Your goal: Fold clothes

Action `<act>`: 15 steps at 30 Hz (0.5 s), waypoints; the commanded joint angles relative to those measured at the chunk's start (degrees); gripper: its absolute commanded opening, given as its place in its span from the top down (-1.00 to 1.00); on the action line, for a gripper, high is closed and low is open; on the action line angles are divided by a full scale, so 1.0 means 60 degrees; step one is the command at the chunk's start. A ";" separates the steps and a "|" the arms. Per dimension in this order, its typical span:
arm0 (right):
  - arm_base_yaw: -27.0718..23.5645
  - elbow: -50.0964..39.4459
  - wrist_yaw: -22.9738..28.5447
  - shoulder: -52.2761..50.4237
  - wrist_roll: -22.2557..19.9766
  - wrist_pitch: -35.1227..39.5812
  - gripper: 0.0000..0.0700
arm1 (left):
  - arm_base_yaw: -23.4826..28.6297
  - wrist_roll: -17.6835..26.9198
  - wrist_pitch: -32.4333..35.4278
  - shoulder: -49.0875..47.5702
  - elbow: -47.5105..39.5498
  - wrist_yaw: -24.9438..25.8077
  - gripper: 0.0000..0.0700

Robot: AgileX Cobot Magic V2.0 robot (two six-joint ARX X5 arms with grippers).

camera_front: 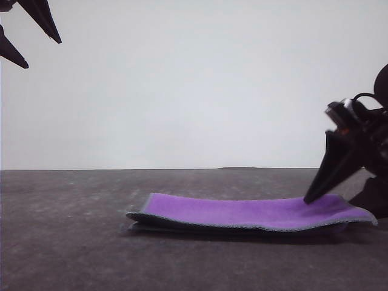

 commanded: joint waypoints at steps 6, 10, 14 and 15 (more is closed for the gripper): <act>0.0263 -0.0112 0.0165 0.0360 0.0099 0.0075 0.99 | 0.0004 0.0135 0.0022 0.0164 0.0109 -0.0004 -0.36; 0.0301 -0.0094 -0.0441 0.0360 0.0205 0.0373 0.99 | 0.0004 0.0135 0.0030 0.0164 0.0109 -0.0004 -0.36; 0.0562 -0.0094 -0.1359 0.0357 0.0724 0.1106 0.99 | -0.0005 0.0135 0.0040 0.0164 0.0109 -0.0004 -0.36; 0.0676 -0.0093 -0.1506 0.0357 0.0918 0.1339 0.99 | -0.0007 0.0135 0.0039 0.0164 0.0109 -0.0004 -0.36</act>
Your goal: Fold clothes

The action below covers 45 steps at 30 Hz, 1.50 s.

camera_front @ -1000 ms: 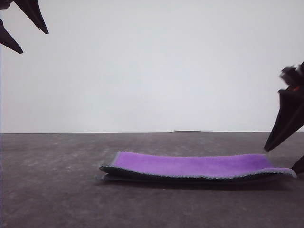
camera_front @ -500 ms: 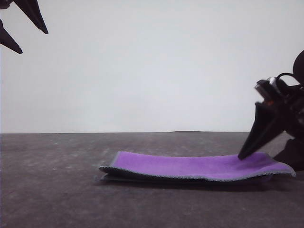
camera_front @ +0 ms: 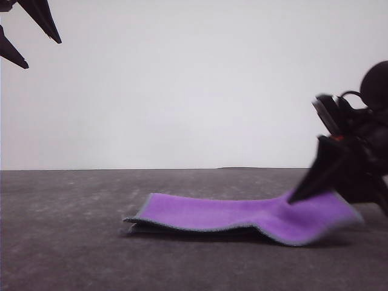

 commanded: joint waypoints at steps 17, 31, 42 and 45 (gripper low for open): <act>0.2419 0.0356 0.0852 0.0393 0.2454 0.2984 0.98 | -0.0004 0.0134 0.0017 0.0164 0.0117 0.0000 -0.36; 0.3004 0.1195 0.0912 0.0933 0.2586 0.2981 0.87 | -0.0004 0.0135 0.0000 0.0164 0.0117 0.0000 -0.36; 0.3052 0.1195 0.0515 0.0932 0.2580 0.2995 0.15 | 0.0000 0.0136 0.0004 0.0164 0.0117 0.0000 -0.36; 0.3052 0.1198 0.0512 0.0929 0.2583 0.3021 0.15 | 0.0000 0.0137 0.0006 0.0164 0.0117 0.0000 -0.36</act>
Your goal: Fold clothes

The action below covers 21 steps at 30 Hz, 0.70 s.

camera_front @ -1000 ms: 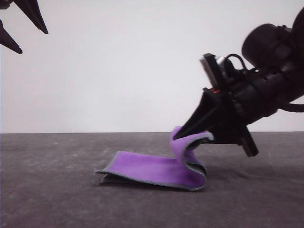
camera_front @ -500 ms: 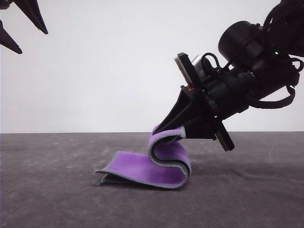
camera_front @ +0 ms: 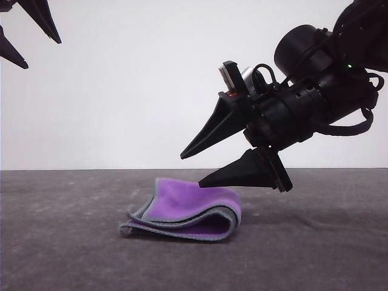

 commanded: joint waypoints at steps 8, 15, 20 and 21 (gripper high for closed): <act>-0.0035 0.0170 -0.0023 0.0083 -0.0426 0.0075 0.14 | 0.0000 0.0218 -0.0120 0.0164 0.0124 -0.0001 -0.36; -0.0398 0.0168 0.0937 -0.1171 -0.1540 -0.1089 0.14 | 0.0069 0.0243 -0.0425 0.0047 0.0124 -0.0685 -0.36; -0.0620 0.0169 0.2744 -0.3046 -0.2761 -0.2663 0.14 | 0.0069 0.0243 -0.0584 -0.0287 0.0043 -0.1053 -0.36; -0.0662 0.0169 0.3119 -0.3475 -0.2959 -0.2927 0.14 | 0.0069 0.0236 -0.0593 -0.0416 -0.0002 -0.1178 -0.36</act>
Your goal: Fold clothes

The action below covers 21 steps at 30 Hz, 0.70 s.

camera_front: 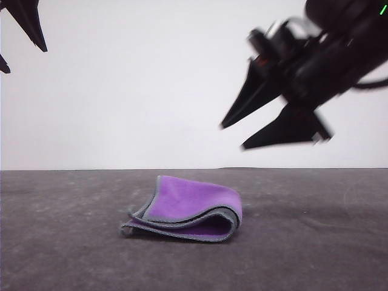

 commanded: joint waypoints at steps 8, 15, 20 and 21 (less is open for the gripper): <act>-0.0382 0.0164 0.3126 -0.3408 -0.1830 -0.1949 0.14 | -0.0011 -0.0123 0.0345 -0.1835 -0.1279 -0.1098 -0.36; -0.0844 0.0164 0.5578 -0.5283 -0.2906 -0.4554 0.14 | -0.0011 -0.0382 0.1738 -0.4336 -0.4515 -0.1095 -0.36; -0.1297 0.0160 0.6175 -0.5928 -0.3039 -0.5688 0.14 | -0.0011 -0.0572 0.2186 -0.5296 -0.6214 -0.1090 -0.36; -0.1372 0.0157 0.6192 -0.5988 -0.3060 -0.5793 0.15 | -0.0011 -0.0596 0.2244 -0.5380 -0.6480 -0.1087 -0.36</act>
